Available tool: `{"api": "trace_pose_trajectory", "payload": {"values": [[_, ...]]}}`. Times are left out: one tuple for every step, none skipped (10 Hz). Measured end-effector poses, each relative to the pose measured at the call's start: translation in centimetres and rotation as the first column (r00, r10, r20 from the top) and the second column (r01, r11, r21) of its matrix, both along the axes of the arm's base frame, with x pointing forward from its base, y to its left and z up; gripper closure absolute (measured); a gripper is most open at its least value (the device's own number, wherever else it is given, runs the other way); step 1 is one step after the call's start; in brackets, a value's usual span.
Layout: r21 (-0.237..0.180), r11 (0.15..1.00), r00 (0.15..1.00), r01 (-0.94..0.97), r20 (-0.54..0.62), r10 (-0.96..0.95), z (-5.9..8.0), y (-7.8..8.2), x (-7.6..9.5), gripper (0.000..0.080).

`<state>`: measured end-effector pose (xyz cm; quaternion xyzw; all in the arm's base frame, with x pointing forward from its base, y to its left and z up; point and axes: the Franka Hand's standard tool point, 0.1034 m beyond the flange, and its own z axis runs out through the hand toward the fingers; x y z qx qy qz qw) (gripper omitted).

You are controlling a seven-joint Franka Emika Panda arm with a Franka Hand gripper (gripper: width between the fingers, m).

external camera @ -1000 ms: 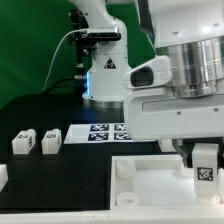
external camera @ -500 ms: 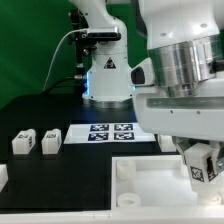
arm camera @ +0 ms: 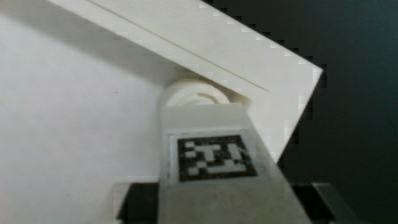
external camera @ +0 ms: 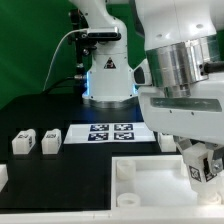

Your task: Assemble one leg

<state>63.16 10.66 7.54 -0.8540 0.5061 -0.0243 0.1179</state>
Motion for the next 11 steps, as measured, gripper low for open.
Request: {"api": "trace_pose_trajectory", "payload": {"values": [[0.000,1.000,1.000,0.000,0.000,0.000,0.0,0.0,0.0,0.0503],[0.000,1.000,1.000,0.000,0.000,0.000,0.0,0.0,0.0,0.0503],[0.000,1.000,1.000,0.000,0.000,0.000,0.0,0.0,0.0,0.0503],[0.000,1.000,1.000,0.000,0.000,0.000,0.0,0.0,0.0,0.0503],[0.000,1.000,1.000,0.000,0.000,0.000,0.0,0.0,0.0,0.0427],[0.014,0.998,0.998,0.067,-0.012,-0.067,-0.1,0.0,0.0,0.0427],[0.030,0.989,0.989,0.144,-0.025,-0.143,-0.2,0.5,-0.1,0.0290],[0.001,1.000,1.000,-0.027,0.013,0.027,0.1,0.5,0.0,0.0179],[-0.032,0.985,0.985,-0.167,0.034,0.168,0.3,0.7,0.0,0.0159],[-0.070,0.952,0.952,-0.298,0.051,0.301,0.5,1.1,0.0,0.0159],[-0.099,0.905,0.906,-0.413,0.061,0.420,0.3,0.8,0.0,0.0151]]}}
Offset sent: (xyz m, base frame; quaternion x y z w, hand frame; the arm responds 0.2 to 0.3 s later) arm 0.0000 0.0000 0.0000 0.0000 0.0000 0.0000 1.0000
